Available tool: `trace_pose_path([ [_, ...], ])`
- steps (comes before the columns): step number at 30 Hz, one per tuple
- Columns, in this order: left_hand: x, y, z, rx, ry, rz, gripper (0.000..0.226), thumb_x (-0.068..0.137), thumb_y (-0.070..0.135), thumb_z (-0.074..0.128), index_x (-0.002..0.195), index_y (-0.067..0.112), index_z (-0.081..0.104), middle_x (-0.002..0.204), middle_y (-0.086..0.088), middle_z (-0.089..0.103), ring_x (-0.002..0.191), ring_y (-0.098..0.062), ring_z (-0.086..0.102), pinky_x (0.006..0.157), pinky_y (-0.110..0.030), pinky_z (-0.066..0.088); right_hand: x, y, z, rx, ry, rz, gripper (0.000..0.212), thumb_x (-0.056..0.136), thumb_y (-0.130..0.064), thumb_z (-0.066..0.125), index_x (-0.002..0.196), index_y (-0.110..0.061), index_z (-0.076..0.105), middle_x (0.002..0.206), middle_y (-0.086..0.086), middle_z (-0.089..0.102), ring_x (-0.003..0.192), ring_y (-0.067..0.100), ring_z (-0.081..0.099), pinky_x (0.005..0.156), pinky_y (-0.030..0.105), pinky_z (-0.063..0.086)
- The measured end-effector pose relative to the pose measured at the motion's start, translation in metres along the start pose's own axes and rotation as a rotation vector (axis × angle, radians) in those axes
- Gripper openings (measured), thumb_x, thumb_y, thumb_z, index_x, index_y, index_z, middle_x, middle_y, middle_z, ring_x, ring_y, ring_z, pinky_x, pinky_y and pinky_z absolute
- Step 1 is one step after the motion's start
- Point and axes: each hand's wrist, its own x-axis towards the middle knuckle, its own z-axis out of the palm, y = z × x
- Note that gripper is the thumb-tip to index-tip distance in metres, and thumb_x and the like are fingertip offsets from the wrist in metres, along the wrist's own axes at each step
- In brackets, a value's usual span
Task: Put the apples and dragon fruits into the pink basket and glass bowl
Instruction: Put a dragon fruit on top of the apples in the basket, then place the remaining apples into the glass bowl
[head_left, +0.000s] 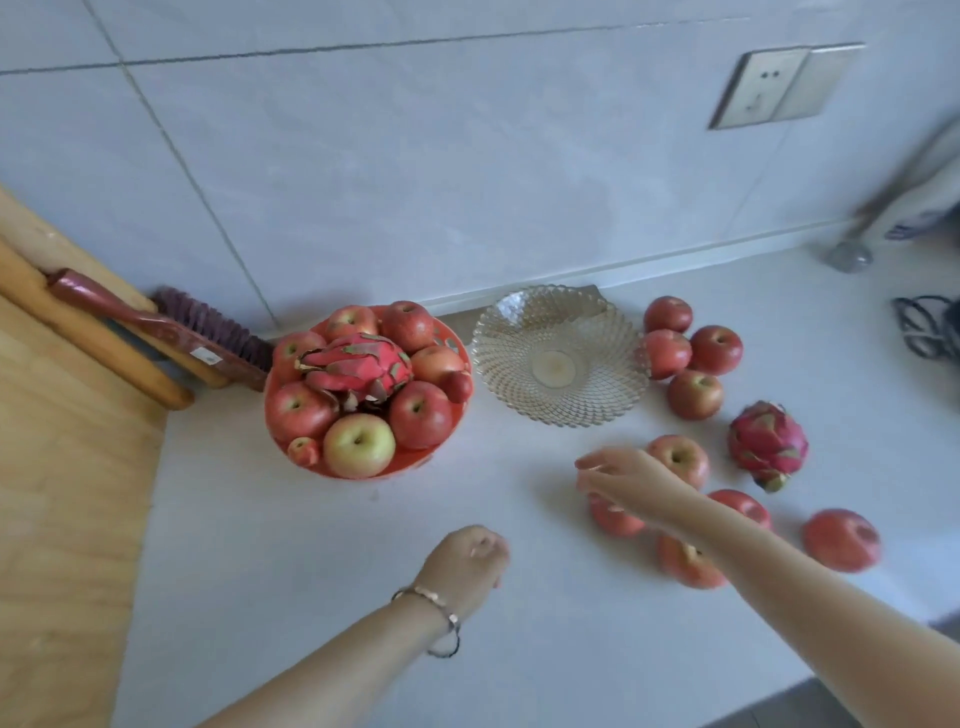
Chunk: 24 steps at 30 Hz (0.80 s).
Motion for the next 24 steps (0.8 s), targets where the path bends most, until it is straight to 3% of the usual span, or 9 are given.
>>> trace_pose_path([
  [4,0.017,0.040,0.035,-0.011,-0.031,0.046,0.014,0.074,0.033,0.052,0.064,0.023,0.052,0.075,-0.005,0.063,0.077,-0.022,0.062,0.063,-0.025,0.040,-0.017,0.034,-0.036,-0.056,0.087,-0.004,0.023,0.085,-0.022,0.062,0.106,-0.015,0.063,0.096,0.003,0.065,0.089,0.021,0.064,0.084,0.034,0.050],
  [7,0.041,0.064,0.064,-0.007,0.015,0.042,0.019,0.084,0.016,0.054,0.066,0.021,0.055,0.073,-0.004,0.061,0.077,-0.021,0.060,0.064,-0.026,0.042,-0.013,0.056,-0.067,-0.159,0.090,-0.063,0.020,0.085,-0.020,0.061,0.104,-0.016,0.063,0.099,0.000,0.062,0.091,0.018,0.060,0.085,0.031,0.047],
  [9,0.057,0.073,0.080,0.059,0.049,0.042,0.005,0.084,0.014,0.057,0.085,0.016,0.061,0.084,-0.006,0.064,0.081,-0.019,0.057,0.071,-0.026,0.044,-0.007,0.065,-0.081,-0.233,0.103,-0.110,0.016,0.084,-0.017,0.060,0.100,-0.016,0.063,0.094,0.002,0.063,0.092,0.020,0.061,0.085,0.031,0.047],
  [11,0.073,0.078,0.103,0.168,0.090,0.026,0.024,0.084,0.019,0.060,0.107,0.012,0.058,0.105,-0.006,0.063,0.091,-0.019,0.057,0.077,-0.023,0.041,0.005,0.075,-0.095,-0.346,0.095,-0.196,0.017,0.083,-0.015,0.058,0.099,-0.013,0.064,0.097,0.010,0.062,0.095,0.025,0.058,0.085,0.032,0.044],
  [14,0.092,0.090,0.131,0.200,0.229,-0.043,0.041,0.081,0.020,0.059,0.120,0.013,0.049,0.123,-0.007,0.054,0.111,-0.025,0.054,0.092,-0.030,0.044,0.037,0.094,-0.106,-0.471,0.048,-0.202,0.043,0.080,-0.029,0.059,0.122,-0.024,0.052,0.123,0.007,0.048,0.117,0.027,0.048,0.096,0.035,0.042],
  [17,0.108,0.102,0.142,0.095,0.386,-0.215,0.052,0.082,0.022,0.058,0.129,0.011,0.041,0.126,-0.012,0.051,0.113,-0.032,0.054,0.095,-0.035,0.044,0.065,0.107,-0.101,-0.582,-0.074,-0.164,0.072,0.074,-0.038,0.064,0.137,-0.031,0.032,0.131,0.007,0.039,0.123,0.030,0.044,0.097,0.039,0.044],
  [20,0.116,0.109,0.141,-0.203,0.522,-0.313,0.050,0.082,0.015,0.056,0.128,0.001,0.041,0.108,-0.017,0.057,0.084,-0.033,0.061,0.070,-0.032,0.050,0.079,0.110,-0.094,-0.627,-0.141,-0.167,0.086,0.065,-0.043,0.070,0.138,-0.032,0.025,0.125,0.009,0.042,0.116,0.033,0.049,0.090,0.038,0.047],
  [21,0.118,0.109,0.138,-0.269,0.560,-0.337,0.048,0.083,0.014,0.055,0.126,-0.003,0.042,0.106,-0.018,0.057,0.083,-0.033,0.059,0.067,-0.031,0.048,0.080,0.112,-0.092,-0.618,-0.139,-0.177,0.086,0.063,-0.043,0.070,0.136,-0.032,0.027,0.122,0.008,0.044,0.113,0.032,0.050,0.088,0.037,0.048],
  [24,0.133,0.113,0.123,-0.431,0.638,-0.405,0.050,0.079,0.026,0.060,0.117,-0.005,0.050,0.104,-0.023,0.061,0.095,-0.034,0.060,0.080,-0.035,0.044,0.084,0.116,-0.102,-0.505,-0.142,-0.188,0.084,0.057,-0.045,0.070,0.131,-0.033,0.032,0.116,0.005,0.048,0.105,0.029,0.056,0.085,0.035,0.050],
])
